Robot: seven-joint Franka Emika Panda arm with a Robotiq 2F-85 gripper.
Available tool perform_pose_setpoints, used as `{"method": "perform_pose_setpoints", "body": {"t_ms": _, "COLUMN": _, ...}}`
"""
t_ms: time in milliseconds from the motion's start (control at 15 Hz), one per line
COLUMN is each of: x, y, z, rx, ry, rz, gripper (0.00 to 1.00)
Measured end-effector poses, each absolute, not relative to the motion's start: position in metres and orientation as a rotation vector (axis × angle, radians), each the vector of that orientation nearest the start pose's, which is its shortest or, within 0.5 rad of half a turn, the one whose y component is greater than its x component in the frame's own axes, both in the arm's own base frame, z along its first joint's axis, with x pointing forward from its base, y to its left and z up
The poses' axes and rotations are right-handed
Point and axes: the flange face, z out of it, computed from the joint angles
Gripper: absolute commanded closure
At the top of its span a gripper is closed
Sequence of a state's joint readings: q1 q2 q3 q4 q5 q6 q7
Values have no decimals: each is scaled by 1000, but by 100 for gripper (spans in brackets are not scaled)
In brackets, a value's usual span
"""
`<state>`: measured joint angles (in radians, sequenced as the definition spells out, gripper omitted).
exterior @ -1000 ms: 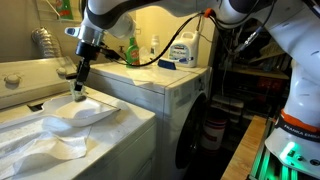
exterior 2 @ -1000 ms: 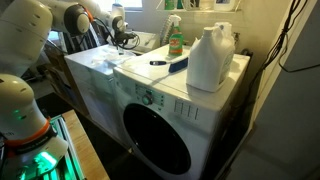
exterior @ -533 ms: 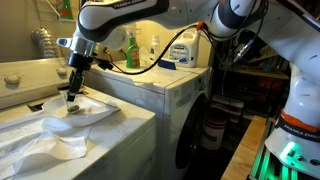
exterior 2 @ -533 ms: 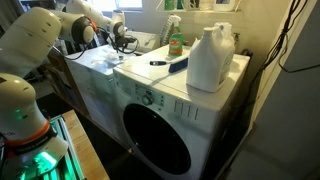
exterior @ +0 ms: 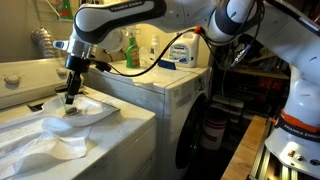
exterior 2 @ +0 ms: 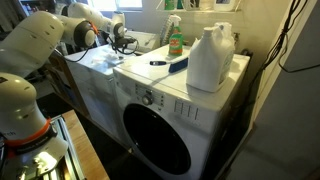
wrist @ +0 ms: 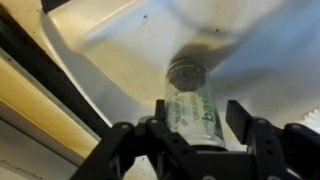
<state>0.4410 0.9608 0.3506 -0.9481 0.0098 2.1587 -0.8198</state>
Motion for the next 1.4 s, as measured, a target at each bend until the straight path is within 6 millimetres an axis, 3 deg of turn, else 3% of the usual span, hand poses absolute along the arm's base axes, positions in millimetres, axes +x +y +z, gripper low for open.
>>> {"method": "perform_pose_setpoints", "body": {"t_ms": 600, "x": 637, "y": 487, "z": 352, "rx": -2136, "ry": -1893, "rz": -322, "gripper": 0}}
{"method": "perform_pose_setpoints", "body": {"t_ms": 1067, "x": 620, "y": 475, "z": 422, "rx": -2304, "ry": -1791, "rz": -209, "gripper": 0}}
{"method": "perform_pose_setpoints", "body": {"t_ms": 1400, "x": 607, "y": 464, "z": 459, "rx": -2496, "ry": -1594, "rz": -136, "gripper": 0}}
